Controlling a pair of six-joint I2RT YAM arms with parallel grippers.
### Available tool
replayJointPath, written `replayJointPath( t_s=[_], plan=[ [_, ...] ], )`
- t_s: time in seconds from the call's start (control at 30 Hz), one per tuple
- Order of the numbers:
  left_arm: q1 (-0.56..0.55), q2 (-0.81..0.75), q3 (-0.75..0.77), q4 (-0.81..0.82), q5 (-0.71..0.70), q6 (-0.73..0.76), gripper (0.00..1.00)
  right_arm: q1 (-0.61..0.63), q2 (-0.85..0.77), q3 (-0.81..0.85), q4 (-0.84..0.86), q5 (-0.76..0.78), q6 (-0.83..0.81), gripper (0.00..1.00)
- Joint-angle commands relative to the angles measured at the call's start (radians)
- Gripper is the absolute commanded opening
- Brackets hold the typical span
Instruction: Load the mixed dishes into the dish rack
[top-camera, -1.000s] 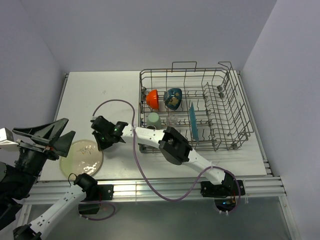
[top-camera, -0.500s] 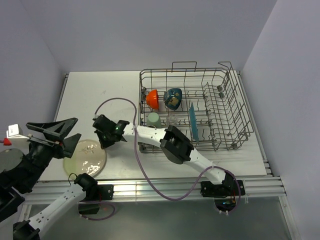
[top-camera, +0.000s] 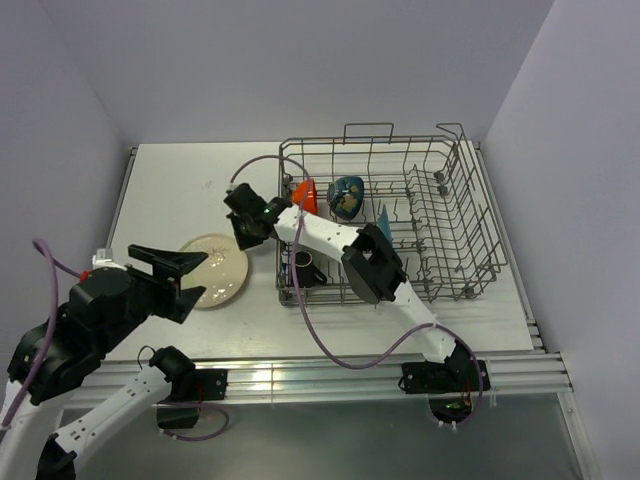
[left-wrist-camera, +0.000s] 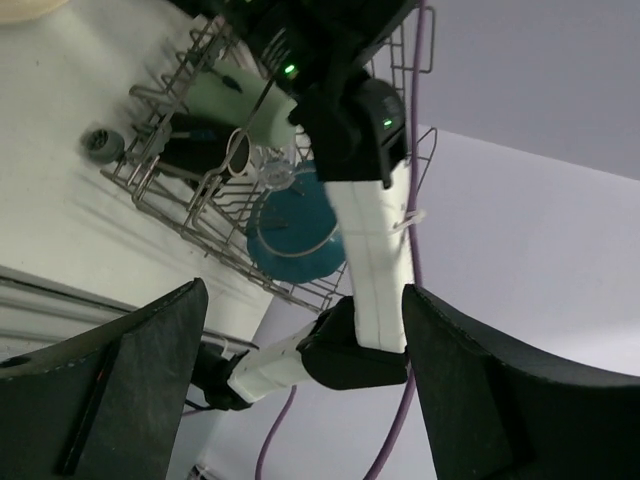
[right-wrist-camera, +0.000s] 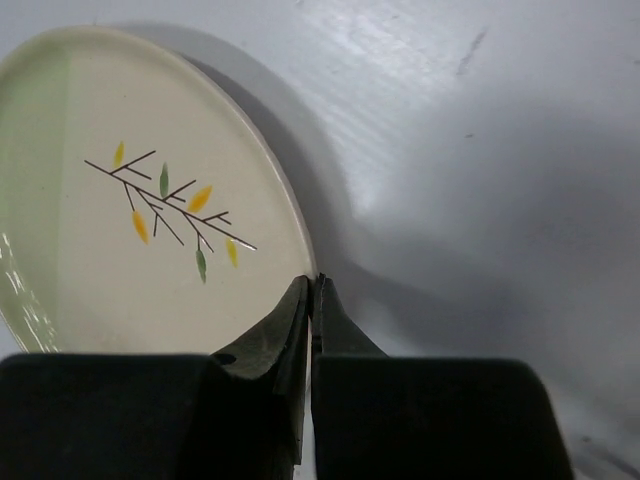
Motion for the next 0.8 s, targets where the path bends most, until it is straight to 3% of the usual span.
replayJointPath(
  t_s=[0.0,0.23,0.47,0.77],
  plan=[
    [-0.006,0.025,-0.074,0.079,0.109,-0.055,0.83,-0.027,-0.072,0.101,-0.018,0.032,-0.026,0.00],
    [-0.005,0.022,-0.292,0.219,0.258,-0.164,0.79,-0.081,-0.036,0.155,-0.025,-0.005,0.024,0.00],
    [-0.003,-0.012,-0.443,0.277,0.204,-0.285,0.76,-0.102,-0.041,0.135,-0.009,-0.060,0.092,0.00],
    [0.067,0.181,-0.431,0.306,0.177,-0.226,0.81,-0.111,-0.068,0.086,0.006,-0.082,0.126,0.00]
  ],
)
